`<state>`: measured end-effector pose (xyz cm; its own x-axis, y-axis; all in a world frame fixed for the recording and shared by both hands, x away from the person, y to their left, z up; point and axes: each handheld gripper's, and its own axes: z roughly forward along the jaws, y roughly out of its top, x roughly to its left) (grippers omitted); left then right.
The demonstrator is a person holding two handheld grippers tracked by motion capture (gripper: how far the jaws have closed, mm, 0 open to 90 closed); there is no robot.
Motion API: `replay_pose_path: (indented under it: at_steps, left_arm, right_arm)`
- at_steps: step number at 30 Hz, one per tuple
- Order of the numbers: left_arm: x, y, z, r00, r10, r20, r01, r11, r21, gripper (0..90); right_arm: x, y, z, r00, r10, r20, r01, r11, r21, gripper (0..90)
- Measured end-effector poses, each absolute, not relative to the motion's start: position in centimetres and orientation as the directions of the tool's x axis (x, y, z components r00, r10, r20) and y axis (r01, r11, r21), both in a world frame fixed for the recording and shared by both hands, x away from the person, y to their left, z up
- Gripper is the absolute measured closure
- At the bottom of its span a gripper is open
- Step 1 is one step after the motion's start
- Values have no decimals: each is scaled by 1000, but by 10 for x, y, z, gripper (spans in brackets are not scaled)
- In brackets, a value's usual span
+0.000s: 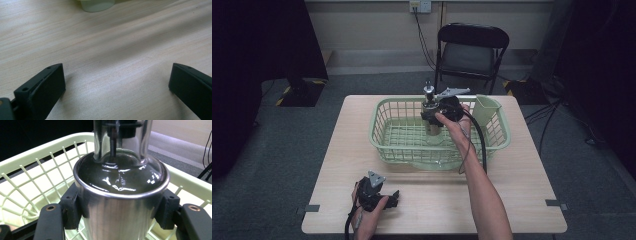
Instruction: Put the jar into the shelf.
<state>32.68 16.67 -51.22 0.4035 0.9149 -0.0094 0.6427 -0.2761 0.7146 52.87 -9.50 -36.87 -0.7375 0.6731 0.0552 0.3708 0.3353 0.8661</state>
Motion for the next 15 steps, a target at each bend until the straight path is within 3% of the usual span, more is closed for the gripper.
replay_pose_path:
  at_steps: [15]
  left_arm:
    - [327, 167, -512, 403, 915, -9, 643, -276, 715, 3]
  right_arm:
    - [533, -91, -376, -733, 678, 49, 408, 380, 830, 351]
